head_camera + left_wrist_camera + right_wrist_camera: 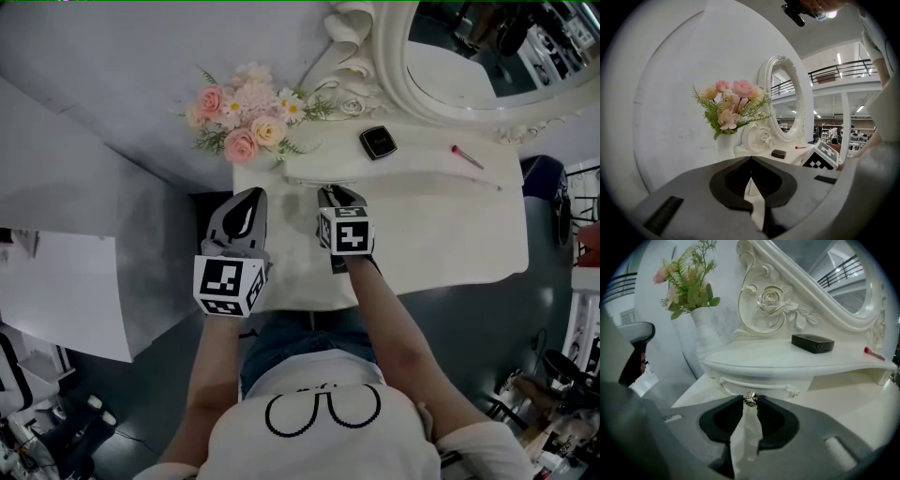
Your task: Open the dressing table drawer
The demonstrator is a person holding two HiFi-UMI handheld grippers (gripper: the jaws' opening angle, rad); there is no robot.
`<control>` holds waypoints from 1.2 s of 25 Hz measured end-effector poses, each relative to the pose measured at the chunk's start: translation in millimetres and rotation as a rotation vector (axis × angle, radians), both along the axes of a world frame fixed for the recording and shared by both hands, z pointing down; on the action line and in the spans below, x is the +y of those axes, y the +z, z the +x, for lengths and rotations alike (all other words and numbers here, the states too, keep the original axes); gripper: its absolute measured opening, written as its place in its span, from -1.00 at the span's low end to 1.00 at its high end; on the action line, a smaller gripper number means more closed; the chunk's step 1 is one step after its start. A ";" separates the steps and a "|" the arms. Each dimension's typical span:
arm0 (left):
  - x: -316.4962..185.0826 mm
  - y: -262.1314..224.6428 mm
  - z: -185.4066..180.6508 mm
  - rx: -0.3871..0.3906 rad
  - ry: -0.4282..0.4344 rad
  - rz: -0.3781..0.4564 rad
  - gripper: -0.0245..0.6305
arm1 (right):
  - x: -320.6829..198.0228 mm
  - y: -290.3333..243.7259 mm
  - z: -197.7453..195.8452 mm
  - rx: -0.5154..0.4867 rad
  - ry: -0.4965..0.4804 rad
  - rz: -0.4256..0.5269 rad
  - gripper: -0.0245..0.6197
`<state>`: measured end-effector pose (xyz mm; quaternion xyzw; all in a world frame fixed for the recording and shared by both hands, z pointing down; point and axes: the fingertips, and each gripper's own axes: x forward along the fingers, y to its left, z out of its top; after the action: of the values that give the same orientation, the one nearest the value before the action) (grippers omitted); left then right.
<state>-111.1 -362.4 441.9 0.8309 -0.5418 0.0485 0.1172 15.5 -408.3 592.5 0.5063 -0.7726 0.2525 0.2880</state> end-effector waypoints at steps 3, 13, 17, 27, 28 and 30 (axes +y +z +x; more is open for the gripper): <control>0.2 2.7 1.0 0.003 0.006 -0.007 -0.93 | 7.1 -0.8 0.7 -0.002 0.005 -0.007 -0.63; 3.0 3.8 7.6 0.009 0.024 -0.004 -0.93 | 34.4 1.0 8.5 0.007 0.012 -0.035 -0.63; 5.1 5.0 9.4 0.012 0.028 -0.006 -0.93 | 45.8 2.2 9.6 0.010 0.014 -0.042 -0.63; 10.4 5.5 9.5 0.021 0.027 -0.007 -0.93 | 58.8 1.8 9.8 0.016 0.017 -0.039 -0.63; 11.0 5.5 9.2 0.022 0.026 -0.007 -0.93 | 59.3 2.0 9.7 0.015 0.018 -0.040 -0.63; 11.7 5.9 9.2 0.024 0.027 -0.007 -0.93 | 60.2 2.4 9.7 0.011 0.020 -0.042 -0.63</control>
<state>-101.9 -350.6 447.7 0.8381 -0.5291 0.0421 0.1261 25.2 -348.1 594.9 0.5094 -0.7603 0.2689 0.3001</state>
